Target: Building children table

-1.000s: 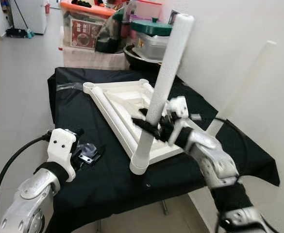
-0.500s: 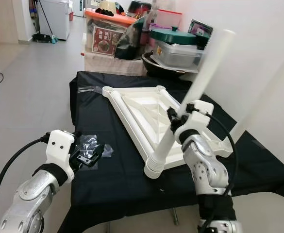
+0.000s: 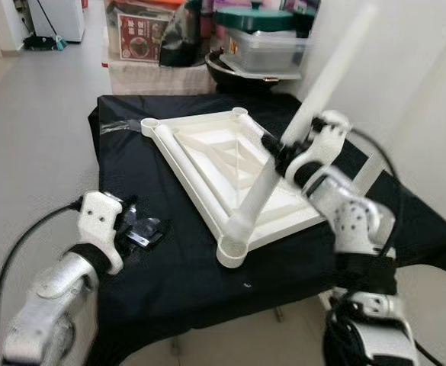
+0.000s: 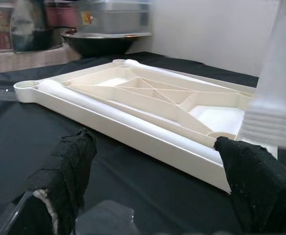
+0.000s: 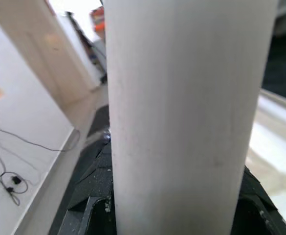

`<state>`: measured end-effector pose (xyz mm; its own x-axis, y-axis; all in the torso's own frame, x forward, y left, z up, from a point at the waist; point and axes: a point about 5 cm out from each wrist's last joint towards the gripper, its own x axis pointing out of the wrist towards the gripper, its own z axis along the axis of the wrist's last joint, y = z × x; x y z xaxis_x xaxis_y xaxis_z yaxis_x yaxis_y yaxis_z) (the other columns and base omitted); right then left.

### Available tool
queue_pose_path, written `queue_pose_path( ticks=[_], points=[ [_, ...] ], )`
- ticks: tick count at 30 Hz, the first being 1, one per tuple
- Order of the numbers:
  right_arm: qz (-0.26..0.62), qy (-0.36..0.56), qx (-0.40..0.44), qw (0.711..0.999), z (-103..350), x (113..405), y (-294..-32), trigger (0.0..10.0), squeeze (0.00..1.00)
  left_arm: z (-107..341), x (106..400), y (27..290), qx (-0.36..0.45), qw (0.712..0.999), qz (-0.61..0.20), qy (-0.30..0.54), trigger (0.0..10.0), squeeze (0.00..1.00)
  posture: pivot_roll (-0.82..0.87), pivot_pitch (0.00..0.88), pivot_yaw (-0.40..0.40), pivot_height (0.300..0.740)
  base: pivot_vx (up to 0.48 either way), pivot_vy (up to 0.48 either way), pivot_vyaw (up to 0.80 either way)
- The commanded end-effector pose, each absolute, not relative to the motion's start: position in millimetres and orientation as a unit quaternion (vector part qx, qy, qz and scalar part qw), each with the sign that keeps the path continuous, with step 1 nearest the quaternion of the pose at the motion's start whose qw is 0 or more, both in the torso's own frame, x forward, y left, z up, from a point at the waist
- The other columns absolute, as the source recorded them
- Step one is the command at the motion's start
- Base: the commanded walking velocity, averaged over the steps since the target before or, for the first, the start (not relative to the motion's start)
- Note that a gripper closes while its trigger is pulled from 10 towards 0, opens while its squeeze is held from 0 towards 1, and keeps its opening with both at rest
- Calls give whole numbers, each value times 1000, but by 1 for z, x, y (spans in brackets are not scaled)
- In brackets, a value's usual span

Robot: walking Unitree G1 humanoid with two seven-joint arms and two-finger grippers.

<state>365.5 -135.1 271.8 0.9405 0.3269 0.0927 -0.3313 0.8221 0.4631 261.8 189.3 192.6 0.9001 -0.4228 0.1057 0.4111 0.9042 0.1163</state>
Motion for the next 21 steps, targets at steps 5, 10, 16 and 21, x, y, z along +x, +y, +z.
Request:
queue_pose_path(
  ticks=[5,10,16,21],
  points=[
    [218,-17,233,948,293,368,-132,0,0,200,257,189,53,959,-271,-66,10000,0,134,0,-161,740,0,0,0],
    [255,-5,242,936,294,366,-117,0,0,204,249,185,63,931,-356,-50,10000,0,154,0,-163,740,0,0,0],
    [304,0,249,919,295,363,-102,0,0,203,246,180,69,906,-417,-30,10000,0,154,0,-155,740,0,0,0],
    [365,-7,253,896,298,356,-78,0,0,204,254,173,70,882,-466,-19,10000,0,150,0,-147,740,0,0,0]
  ],
)
